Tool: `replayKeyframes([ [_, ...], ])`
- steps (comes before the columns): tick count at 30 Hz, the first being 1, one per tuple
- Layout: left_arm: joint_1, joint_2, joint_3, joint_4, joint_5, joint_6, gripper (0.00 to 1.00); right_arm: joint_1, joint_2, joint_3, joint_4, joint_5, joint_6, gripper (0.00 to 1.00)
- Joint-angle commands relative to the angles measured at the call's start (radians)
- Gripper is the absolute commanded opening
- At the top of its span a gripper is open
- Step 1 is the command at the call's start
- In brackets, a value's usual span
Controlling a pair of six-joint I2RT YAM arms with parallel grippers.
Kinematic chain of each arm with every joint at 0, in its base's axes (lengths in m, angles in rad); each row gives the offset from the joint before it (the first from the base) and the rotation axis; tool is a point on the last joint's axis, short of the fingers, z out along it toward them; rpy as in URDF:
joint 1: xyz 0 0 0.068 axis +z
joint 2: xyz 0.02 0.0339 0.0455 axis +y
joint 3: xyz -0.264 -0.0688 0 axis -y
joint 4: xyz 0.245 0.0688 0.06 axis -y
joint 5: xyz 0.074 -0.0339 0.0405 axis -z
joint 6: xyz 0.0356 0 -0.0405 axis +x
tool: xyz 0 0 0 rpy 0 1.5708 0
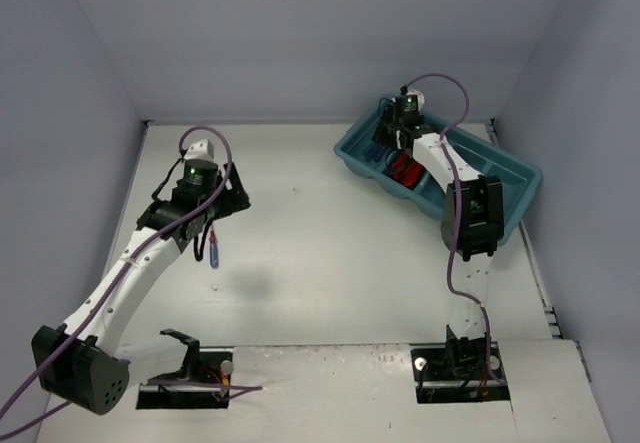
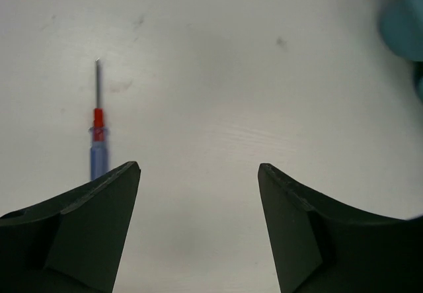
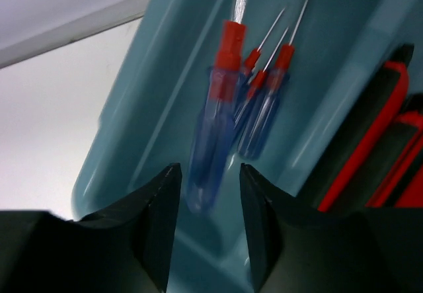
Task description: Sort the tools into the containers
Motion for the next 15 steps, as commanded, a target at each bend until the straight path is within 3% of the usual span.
replayKeyframes([
  [1, 0.054, -0.006, -0.093, -0.077, -0.031, 0.014, 0.7, -0.009, 0.03, 0.135, 0.042, -0.014, 0.033, 0.5],
  [7, 0.111, 0.127, -0.114, -0.067, -0.021, 0.028, 0.7, -0.008, -0.089, 0.077, 0.044, -0.08, -0.029, 0.57],
  [15, 0.197, 0.327, -0.09, -0.013, -0.024, 0.055, 0.6, -0.009, -0.421, -0.201, 0.046, -0.094, -0.122, 0.59],
])
